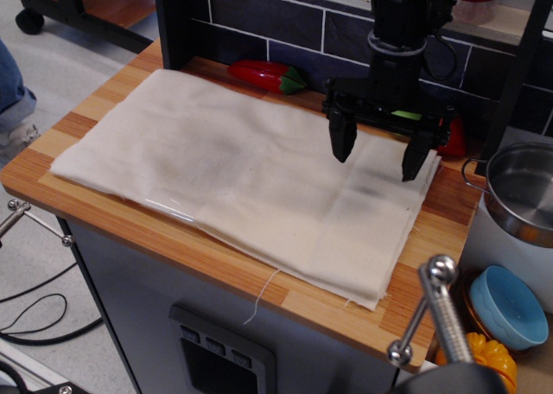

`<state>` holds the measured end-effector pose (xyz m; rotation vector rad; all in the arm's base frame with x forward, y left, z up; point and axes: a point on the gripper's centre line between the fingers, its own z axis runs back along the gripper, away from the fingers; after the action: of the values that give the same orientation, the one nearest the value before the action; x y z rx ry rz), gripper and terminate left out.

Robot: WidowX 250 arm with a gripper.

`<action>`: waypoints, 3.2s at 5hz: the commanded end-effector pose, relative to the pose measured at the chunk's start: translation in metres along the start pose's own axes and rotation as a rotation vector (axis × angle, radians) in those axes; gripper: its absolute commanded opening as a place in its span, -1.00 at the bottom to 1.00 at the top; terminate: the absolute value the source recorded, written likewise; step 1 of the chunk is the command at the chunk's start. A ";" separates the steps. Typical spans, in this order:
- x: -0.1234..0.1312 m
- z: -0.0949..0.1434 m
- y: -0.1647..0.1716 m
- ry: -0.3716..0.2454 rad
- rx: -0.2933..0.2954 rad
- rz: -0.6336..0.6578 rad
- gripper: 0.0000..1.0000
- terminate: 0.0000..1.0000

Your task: Fold cloth in half

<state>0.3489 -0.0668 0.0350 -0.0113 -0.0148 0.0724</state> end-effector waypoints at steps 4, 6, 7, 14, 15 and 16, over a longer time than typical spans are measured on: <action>-0.004 -0.023 -0.013 -0.026 0.006 0.006 -1.00 -1.00; 0.000 -0.006 -0.009 -0.025 -0.008 0.002 -1.00 -1.00; -0.005 0.017 -0.007 -0.018 -0.017 0.008 -1.00 -1.00; -0.003 0.122 0.219 0.104 0.091 -0.150 -1.00 -1.00; -0.010 0.097 0.235 0.072 0.174 -0.171 -1.00 -1.00; -0.005 0.073 0.247 0.059 0.273 -0.150 1.00 -1.00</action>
<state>0.3175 0.1771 0.0838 0.2309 0.1061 -0.0806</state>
